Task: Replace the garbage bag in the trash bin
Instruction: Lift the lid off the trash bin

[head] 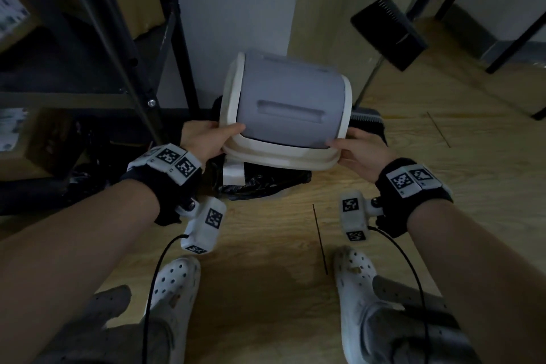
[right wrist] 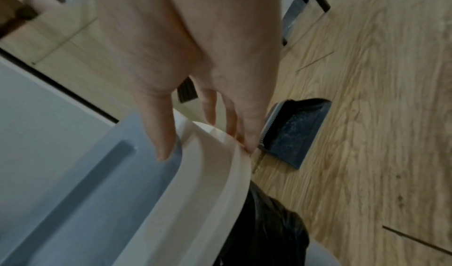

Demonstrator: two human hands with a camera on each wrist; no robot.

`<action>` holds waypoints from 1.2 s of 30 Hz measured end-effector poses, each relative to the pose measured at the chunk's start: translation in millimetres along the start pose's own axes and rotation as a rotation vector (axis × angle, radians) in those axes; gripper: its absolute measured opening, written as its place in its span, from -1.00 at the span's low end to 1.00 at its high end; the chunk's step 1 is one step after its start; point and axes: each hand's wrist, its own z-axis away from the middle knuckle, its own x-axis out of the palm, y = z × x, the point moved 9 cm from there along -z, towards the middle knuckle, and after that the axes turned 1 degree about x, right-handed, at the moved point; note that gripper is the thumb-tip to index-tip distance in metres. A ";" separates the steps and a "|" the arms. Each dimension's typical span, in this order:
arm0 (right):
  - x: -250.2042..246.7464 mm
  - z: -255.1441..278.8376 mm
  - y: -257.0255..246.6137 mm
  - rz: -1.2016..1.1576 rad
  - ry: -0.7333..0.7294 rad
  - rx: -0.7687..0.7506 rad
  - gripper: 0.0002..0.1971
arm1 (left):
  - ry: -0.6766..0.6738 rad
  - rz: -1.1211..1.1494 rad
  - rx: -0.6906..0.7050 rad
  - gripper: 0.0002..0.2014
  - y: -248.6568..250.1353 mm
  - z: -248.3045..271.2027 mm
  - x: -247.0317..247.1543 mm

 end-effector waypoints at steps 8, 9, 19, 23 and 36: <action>-87.6 74.1 4.5 0.085 0.010 -0.063 -0.37 | -0.122 -0.209 0.194 -0.37 20.8 71.2 68.0; -100.4 83.5 9.5 0.089 0.023 -0.063 -0.40 | -0.141 -0.237 0.213 -0.35 19.9 79.7 81.8; -223.4 126.3 113.3 -0.043 0.232 0.068 -0.54 | -0.367 -0.320 0.122 -0.26 -51.5 119.7 210.0; -237.4 105.4 171.8 -0.082 0.256 0.167 -0.58 | -0.401 -0.344 -0.034 -0.44 -103.2 107.0 235.1; -222.8 21.0 306.8 0.009 0.303 0.413 -0.56 | -0.366 -0.461 -0.339 -0.57 -239.5 27.1 249.0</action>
